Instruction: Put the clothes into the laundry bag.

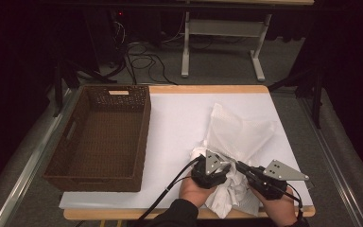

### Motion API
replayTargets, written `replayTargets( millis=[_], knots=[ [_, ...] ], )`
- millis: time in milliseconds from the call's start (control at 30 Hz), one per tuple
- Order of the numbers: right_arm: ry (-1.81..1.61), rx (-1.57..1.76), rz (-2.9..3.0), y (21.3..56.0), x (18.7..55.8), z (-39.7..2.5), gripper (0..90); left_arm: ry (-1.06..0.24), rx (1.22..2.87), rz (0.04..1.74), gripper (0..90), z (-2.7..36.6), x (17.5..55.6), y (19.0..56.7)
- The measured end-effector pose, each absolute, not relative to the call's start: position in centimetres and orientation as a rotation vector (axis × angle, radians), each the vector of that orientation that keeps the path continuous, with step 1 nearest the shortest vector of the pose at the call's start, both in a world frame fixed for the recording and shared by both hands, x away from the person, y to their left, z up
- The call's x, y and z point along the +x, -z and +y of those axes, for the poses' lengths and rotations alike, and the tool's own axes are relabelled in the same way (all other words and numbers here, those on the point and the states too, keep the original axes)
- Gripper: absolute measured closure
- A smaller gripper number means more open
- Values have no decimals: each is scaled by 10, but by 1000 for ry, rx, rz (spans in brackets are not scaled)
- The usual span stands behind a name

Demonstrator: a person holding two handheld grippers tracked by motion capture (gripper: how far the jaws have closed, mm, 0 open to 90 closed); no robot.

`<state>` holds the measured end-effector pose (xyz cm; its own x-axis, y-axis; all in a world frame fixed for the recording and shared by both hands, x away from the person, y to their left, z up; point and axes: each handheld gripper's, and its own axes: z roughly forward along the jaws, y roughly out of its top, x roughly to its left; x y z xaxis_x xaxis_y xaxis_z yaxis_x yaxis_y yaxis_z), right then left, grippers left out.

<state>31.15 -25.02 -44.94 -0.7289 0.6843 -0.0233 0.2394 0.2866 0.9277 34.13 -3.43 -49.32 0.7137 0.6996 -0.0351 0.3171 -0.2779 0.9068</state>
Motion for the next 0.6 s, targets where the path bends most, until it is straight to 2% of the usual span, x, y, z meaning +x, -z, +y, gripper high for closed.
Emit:
replayTargets(
  millis=[167,333,467,600],
  knots=[
    [-1427,833,2138,449,311,-251,895,-447,1835,748,315,-12,329,483],
    [-1422,838,2139,450,312,-250,895,-485,1817,783,298,10,333,483],
    [-1425,844,2138,450,311,-251,895,-482,1777,897,289,30,349,490],
    [-1426,846,2142,450,312,-251,895,-461,1810,936,269,27,362,496]
  ],
)
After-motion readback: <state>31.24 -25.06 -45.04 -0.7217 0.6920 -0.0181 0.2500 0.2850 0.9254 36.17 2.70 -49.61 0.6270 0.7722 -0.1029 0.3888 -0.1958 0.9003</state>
